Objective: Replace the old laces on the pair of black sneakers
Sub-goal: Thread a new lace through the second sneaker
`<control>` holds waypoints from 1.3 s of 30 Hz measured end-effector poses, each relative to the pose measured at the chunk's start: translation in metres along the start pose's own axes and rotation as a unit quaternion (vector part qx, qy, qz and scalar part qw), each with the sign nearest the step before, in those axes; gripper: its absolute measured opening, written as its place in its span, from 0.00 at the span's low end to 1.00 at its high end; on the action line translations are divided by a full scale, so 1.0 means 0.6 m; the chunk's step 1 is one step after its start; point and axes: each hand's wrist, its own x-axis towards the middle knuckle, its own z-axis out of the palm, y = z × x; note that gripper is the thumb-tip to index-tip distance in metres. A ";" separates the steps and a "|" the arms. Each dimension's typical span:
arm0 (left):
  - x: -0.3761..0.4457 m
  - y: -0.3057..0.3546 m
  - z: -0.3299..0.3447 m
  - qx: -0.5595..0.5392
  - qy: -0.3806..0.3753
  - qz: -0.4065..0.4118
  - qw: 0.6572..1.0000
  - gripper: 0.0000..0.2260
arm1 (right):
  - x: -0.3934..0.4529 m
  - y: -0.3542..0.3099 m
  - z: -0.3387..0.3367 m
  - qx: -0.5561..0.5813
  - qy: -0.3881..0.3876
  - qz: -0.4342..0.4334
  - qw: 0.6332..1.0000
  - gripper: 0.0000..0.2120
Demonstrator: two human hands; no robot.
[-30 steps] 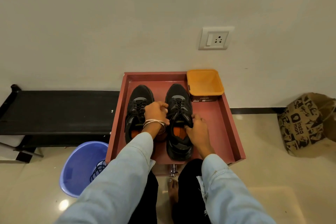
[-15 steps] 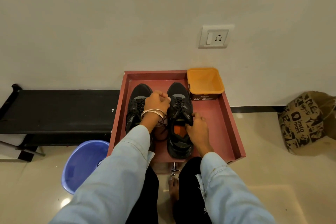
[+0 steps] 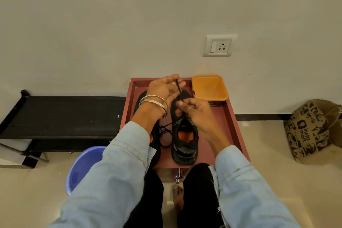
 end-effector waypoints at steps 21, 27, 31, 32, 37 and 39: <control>0.025 -0.113 -0.051 0.459 -0.023 0.235 0.856 0.13 | 0.041 0.014 -0.050 -0.243 0.072 -0.020 0.967 0.03; 0.034 -0.120 -0.045 0.450 -0.011 0.205 0.869 0.04 | 0.044 0.029 -0.050 -0.164 0.079 0.031 0.983 0.08; 0.042 -0.155 -0.052 0.536 0.007 0.151 0.831 0.04 | 0.041 0.063 -0.058 -0.223 0.090 0.065 0.968 0.04; 0.043 -0.166 -0.053 0.554 0.014 0.137 0.821 0.05 | 0.040 0.073 -0.059 -0.269 0.079 0.080 0.957 0.08; 0.039 -0.205 -0.042 0.630 0.041 0.105 0.768 0.08 | 0.027 0.110 -0.056 -0.413 0.048 0.046 0.908 0.13; 0.038 -0.210 -0.032 0.646 0.050 0.099 0.755 0.10 | 0.025 0.114 -0.056 -0.424 0.058 0.025 0.903 0.11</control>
